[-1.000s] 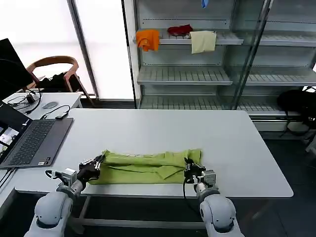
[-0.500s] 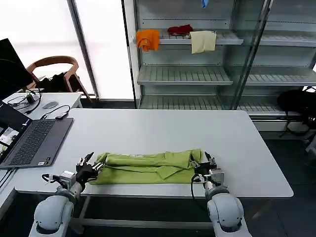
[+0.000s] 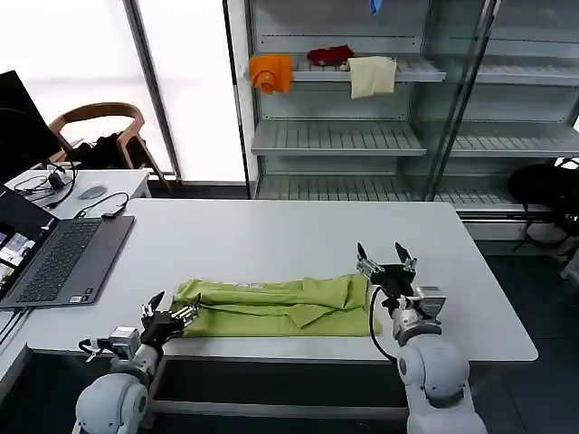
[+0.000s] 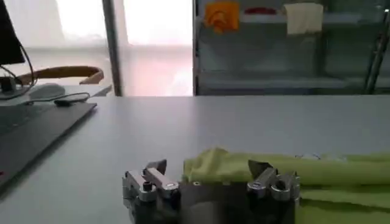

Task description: Fold and organize the clothes.

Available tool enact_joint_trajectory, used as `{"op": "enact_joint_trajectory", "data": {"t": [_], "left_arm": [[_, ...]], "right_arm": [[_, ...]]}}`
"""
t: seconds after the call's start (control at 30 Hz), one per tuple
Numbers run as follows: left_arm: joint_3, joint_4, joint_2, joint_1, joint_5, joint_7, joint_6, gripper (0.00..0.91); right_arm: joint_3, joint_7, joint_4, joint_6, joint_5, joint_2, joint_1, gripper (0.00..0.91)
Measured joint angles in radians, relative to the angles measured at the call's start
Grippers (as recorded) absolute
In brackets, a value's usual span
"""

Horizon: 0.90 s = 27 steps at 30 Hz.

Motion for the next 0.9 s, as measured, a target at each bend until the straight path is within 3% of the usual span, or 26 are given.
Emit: {"op": "enact_joint_trajectory", "data": {"t": [0.17, 0.23, 0.4, 0.43, 0.47, 0.5, 0.9], "left_arm": [[0.005, 0.022, -0.014, -0.016, -0.029, -0.036, 0.0, 0.877], [0.006, 0.033, -0.018, -0.017, -0.039, -0.044, -0.001, 0.464], [0.008, 0.047, -0.028, -0.012, -0.058, -0.056, -0.001, 0.302], [0.008, 0.05, -0.029, -0.012, -0.061, -0.057, -0.002, 0.242], [0.008, 0.053, -0.03, -0.012, -0.065, -0.058, -0.002, 0.091], [0.008, 0.054, -0.03, -0.013, -0.067, -0.059, -0.002, 0.02], [0.018, 0.059, -0.036, -0.013, -0.088, -0.056, -0.017, 0.0]], "right_arm": [[0.008, 0.012, 0.008, 0.0, 0.006, -0.004, 0.0, 0.907], [0.011, 0.012, 0.011, 0.0, 0.008, -0.007, -0.001, 0.907], [0.011, 0.013, 0.013, 0.005, 0.011, 0.0, -0.001, 0.907], [0.01, 0.013, 0.013, 0.006, 0.011, 0.002, -0.001, 0.907], [0.008, 0.013, 0.013, 0.006, 0.011, 0.004, -0.001, 0.907], [0.007, 0.013, 0.013, 0.006, 0.011, 0.005, 0.0, 0.907], [-0.01, 0.021, 0.01, 0.01, 0.01, 0.023, 0.016, 0.907]]}}
